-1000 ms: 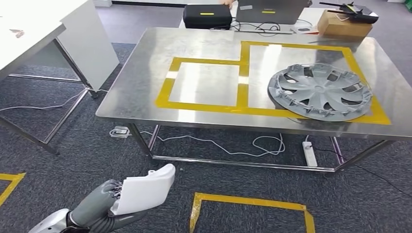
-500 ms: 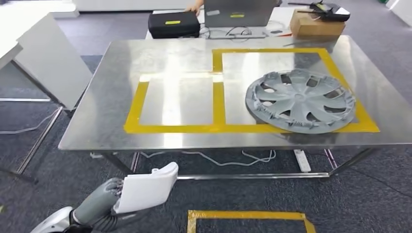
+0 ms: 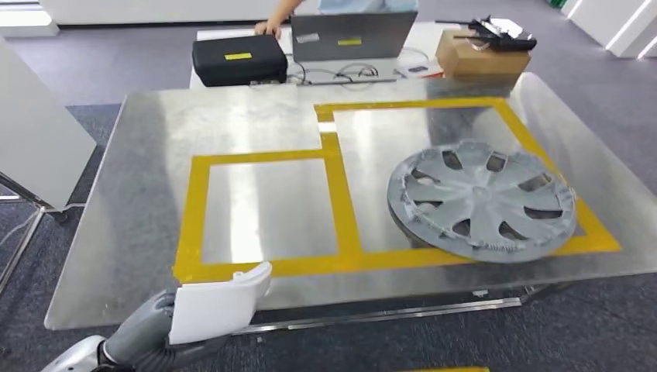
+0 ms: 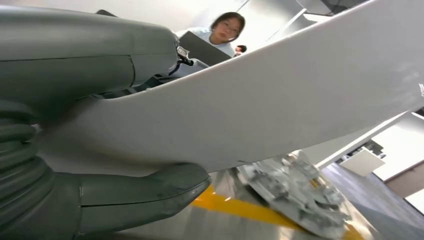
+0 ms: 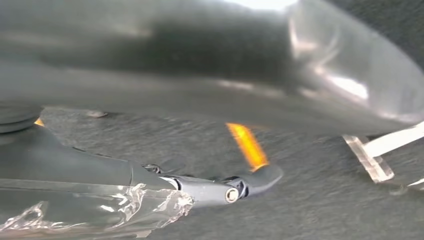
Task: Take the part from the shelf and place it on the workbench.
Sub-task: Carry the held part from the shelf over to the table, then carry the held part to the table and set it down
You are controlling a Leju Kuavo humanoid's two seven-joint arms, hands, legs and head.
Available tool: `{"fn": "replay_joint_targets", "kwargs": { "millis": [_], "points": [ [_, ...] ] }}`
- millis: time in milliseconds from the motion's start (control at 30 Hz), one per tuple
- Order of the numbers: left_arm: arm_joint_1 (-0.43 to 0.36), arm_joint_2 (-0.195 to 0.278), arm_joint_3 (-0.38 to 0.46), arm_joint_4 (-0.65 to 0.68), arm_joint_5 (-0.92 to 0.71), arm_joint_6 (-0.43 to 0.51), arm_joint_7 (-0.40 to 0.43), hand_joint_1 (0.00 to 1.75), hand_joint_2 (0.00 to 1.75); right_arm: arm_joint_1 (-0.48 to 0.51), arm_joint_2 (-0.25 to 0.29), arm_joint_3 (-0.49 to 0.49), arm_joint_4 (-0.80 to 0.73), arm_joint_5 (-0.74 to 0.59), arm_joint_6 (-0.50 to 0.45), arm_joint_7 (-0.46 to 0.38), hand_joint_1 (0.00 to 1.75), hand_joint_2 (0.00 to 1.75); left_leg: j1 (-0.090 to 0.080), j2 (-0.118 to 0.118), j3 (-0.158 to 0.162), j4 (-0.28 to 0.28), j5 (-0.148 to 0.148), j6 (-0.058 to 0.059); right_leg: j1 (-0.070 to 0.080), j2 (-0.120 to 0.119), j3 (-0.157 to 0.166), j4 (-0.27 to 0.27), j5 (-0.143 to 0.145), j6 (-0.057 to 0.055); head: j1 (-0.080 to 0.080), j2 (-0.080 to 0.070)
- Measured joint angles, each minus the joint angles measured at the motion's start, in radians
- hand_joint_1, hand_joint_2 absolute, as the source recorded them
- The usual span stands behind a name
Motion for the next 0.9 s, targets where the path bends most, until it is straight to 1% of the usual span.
{"fn": "replay_joint_targets", "kwargs": {
  "millis": [33,67,100,133,167,200,233,267,300,333,367,400,433,467,500,533,567,600,633,667,700,733,767,800,833,867,900],
  "points": [
    [-0.001,-0.006,0.002,0.000,-0.017,0.003,0.035,1.75,1.75,0.002,0.000,0.003,0.000,0.006,0.007,0.009,0.00,0.00,0.000,0.000,0.025,-0.007,-0.012,0.006,0.001,-0.013,-0.050,0.070,0.001,0.001,0.005,0.000],
    [-0.005,-0.016,0.003,0.001,-0.039,0.005,0.083,1.75,1.75,0.005,0.000,0.008,0.000,0.011,0.015,0.017,0.00,0.00,-0.001,0.000,0.051,-0.015,-0.026,0.012,0.002,-0.021,-0.101,0.121,-0.024,0.001,0.008,0.000],
    [-0.012,-0.028,0.003,0.002,-0.067,0.006,0.134,1.75,1.75,0.009,0.000,0.013,0.000,0.015,0.021,0.022,0.00,0.00,-0.002,-0.001,0.077,-0.023,-0.039,0.015,0.004,-0.024,-0.147,0.146,-0.072,0.001,0.011,0.000],
    [-0.020,-0.041,0.003,0.003,-0.095,0.005,0.180,1.75,1.75,0.012,0.000,0.019,0.000,0.017,0.023,0.022,0.00,0.00,-0.003,-0.003,0.104,-0.032,-0.053,0.017,0.006,-0.025,-0.185,0.147,-0.129,0.000,0.014,0.000],
    [-0.030,-0.054,0.003,0.005,-0.119,0.004,0.217,1.75,1.75,0.013,0.000,0.026,0.000,0.019,0.025,0.022,0.00,0.00,-0.004,-0.005,0.132,-0.040,-0.070,0.018,0.008,-0.025,-0.215,0.129,-0.175,-0.002,0.016,0.000],
    [-0.039,-0.065,0.002,0.008,-0.139,0.002,0.243,1.75,1.75,0.014,0.000,0.031,0.000,0.020,0.025,0.021,0.00,0.00,-0.005,-0.006,0.160,-0.046,-0.088,0.018,0.011,-0.025,-0.239,0.096,-0.190,-0.005,0.019,0.000],
    [-0.047,-0.075,0.001,0.010,-0.152,0.000,0.261,1.75,1.75,0.015,0.000,0.035,0.000,0.020,0.026,0.020,0.00,0.00,-0.007,-0.007,0.188,-0.050,-0.109,0.017,0.013,-0.026,-0.257,0.047,-0.158,-0.010,0.021,0.000],
    [-0.053,-0.084,0.001,0.014,-0.159,-0.001,0.272,1.75,1.75,0.017,0.000,0.038,0.000,0.021,0.026,0.020,0.00,0.00,-0.008,-0.006,0.212,-0.052,-0.130,0.015,0.016,-0.028,-0.271,-0.005,-0.066,-0.018,0.023,0.000],
    [-0.058,-0.091,0.000,0.017,-0.163,-0.003,0.278,1.75,1.75,0.021,0.000,0.041,0.000,0.021,0.026,0.020,0.00,0.00,-0.011,-0.007,0.232,-0.049,-0.152,0.011,0.020,-0.029,-0.279,-0.048,0.038,-0.027,0.024,0.000],
    [-0.062,-0.096,-0.001,0.021,-0.165,-0.004,0.282,1.75,1.75,0.023,0.000,0.043,0.001,0.022,0.027,0.020,0.00,0.00,-0.013,-0.007,0.247,-0.049,-0.171,0.006,0.022,-0.030,-0.279,-0.074,0.127,-0.034,0.024,0.000],
    [-0.066,-0.101,-0.002,0.024,-0.166,-0.004,0.285,1.75,1.75,0.025,0.000,0.045,0.000,0.022,0.027,0.020,0.00,0.00,-0.015,-0.007,0.259,-0.048,-0.184,0.001,0.025,-0.029,-0.277,-0.082,0.182,-0.041,0.022,0.001],
    [-0.072,-0.106,-0.002,0.025,-0.167,-0.005,0.287,1.75,1.75,0.024,0.000,0.047,-0.001,0.023,0.027,0.020,0.00,0.00,-0.016,-0.008,0.262,-0.041,-0.184,-0.006,0.026,-0.027,-0.271,-0.082,0.187,-0.047,0.022,0.001],
    [-0.078,-0.109,-0.003,0.025,-0.167,-0.004,0.287,1.75,1.75,0.022,0.000,0.050,-0.004,0.023,0.027,0.019,0.00,0.00,-0.016,-0.007,0.249,-0.016,-0.170,-0.013,0.024,-0.024,-0.263,-0.084,0.182,-0.052,0.022,0.001],
    [-0.083,-0.113,-0.003,0.025,-0.167,-0.004,0.287,1.75,1.75,0.021,0.000,0.052,-0.006,0.023,0.027,0.019,0.00,0.00,-0.016,-0.007,0.221,0.030,-0.146,-0.019,0.022,-0.022,-0.256,-0.092,0.179,-0.056,0.022,0.001],
    [-0.087,-0.116,-0.003,0.025,-0.167,-0.004,0.287,1.75,1.75,0.021,0.000,0.053,-0.007,0.023,0.027,0.019,0.00,0.00,-0.016,-0.007,0.179,0.091,-0.127,-0.025,0.019,-0.022,-0.246,-0.104,0.177,-0.060,0.023,0.000],
    [-0.088,-0.118,-0.003,0.026,-0.167,-0.004,0.287,1.75,1.75,0.021,0.000,0.054,-0.008,0.023,0.027,0.019,0.00,0.00,-0.016,-0.007,0.133,0.152,-0.128,-0.029,0.017,-0.021,-0.234,-0.117,0.174,-0.064,0.023,0.000],
    [-0.088,-0.119,-0.003,0.027,-0.167,-0.004,0.287,1.75,1.75,0.021,0.000,0.056,-0.008,0.023,0.027,0.019,0.00,0.00,-0.015,-0.007,0.092,0.201,-0.152,-0.032,0.016,-0.021,-0.221,-0.127,0.170,-0.067,0.023,0.000],
    [-0.089,-0.120,-0.004,0.028,-0.167,-0.004,0.287,1.75,1.75,0.021,0.000,0.057,-0.008,0.023,0.027,0.019,0.00,0.00,-0.015,-0.007,0.059,0.229,-0.193,-0.034,0.016,-0.019,-0.209,-0.134,0.165,-0.070,0.023,0.000],
    [-0.089,-0.120,-0.004,0.030,-0.167,-0.004,0.287,1.75,1.75,0.021,0.000,0.059,-0.008,0.023,0.028,0.019,0.00,0.00,-0.015,-0.007,0.033,0.241,-0.227,-0.035,0.017,-0.017,-0.198,-0.138,0.159,-0.072,0.023,0.000],
    [-0.090,-0.121,-0.004,0.032,-0.171,-0.004,0.289,1.75,1.75,0.020,0.000,0.060,-0.008,0.023,0.028,0.019,0.00,0.00,-0.015,-0.007,0.016,0.236,-0.238,-0.034,0.017,-0.014,-0.189,-0.139,0.152,-0.073,0.023,0.000],
    [-0.091,-0.121,-0.004,0.033,-0.181,-0.004,0.296,1.75,1.75,0.020,0.000,0.061,-0.008,0.024,0.028,0.019,0.00,0.00,-0.015,-0.007,0.010,0.208,-0.218,-0.032,0.018,-0.011,-0.181,-0.140,0.146,-0.072,0.023,0.000],
    [-0.092,-0.122,-0.005,0.035,-0.201,-0.003,0.309,1.75,1.75,0.020,0.000,0.062,-0.008,0.026,0.031,0.019,0.00,0.00,-0.016,-0.007,0.018,0.159,-0.170,-0.028,0.019,-0.009,-0.174,-0.140,0.141,-0.071,0.022,0.000],
    [-0.095,-0.123,-0.006,0.037,-0.232,-0.002,0.329,1.75,1.75,0.020,0.000,0.062,-0.008,0.029,0.035,0.019,0.00,0.00,-0.017,-0.007,0.034,0.095,-0.112,-0.022,0.019,-0.007,-0.168,-0.140,0.137,-0.070,0.022,0.000],
    [-0.102,-0.126,-0.008,0.039,-0.273,0.001,0.355,1.75,1.75,0.020,0.001,0.062,-0.008,0.034,0.040,0.020,0.00,0.00,-0.020,-0.007,0.051,0.035,-0.074,-0.017,0.021,-0.004,-0.165,-0.138,0.135,-0.067,0.023,0.000],
    [-0.110,-0.131,-0.011,0.043,-0.318,0.006,0.382,1.75,1.75,0.020,0.001,0.062,-0.008,0.039,0.045,0.020,0.00,0.00,-0.022,-0.007,0.063,-0.009,-0.057,-0.011,0.022,-0.003,-0.165,-0.138,0.133,-0.062,0.023,0.000],
    [-0.119,-0.137,-0.015,0.048,-0.361,0.011,0.406,1.75,1.75,0.020,0.001,0.062,-0.008,0.046,0.050,0.020,0.00,0.00,-0.024,-0.007,0.068,-0.034,-0.050,-0.007,0.024,-0.002,-0.168,-0.137,0.129,-0.059,0.023,0.000],
    [-0.130,-0.144,-0.019,0.056,-0.399,0.016,0.425,1.31,1.75,0.020,0.001,0.063,-0.008,0.054,0.055,0.020,0.00,0.00,-0.025,-0.008,0.068,-0.042,-0.052,-0.008,0.026,-0.003,-0.172,-0.136,0.121,-0.061,0.024,0.000]
  ]
}}
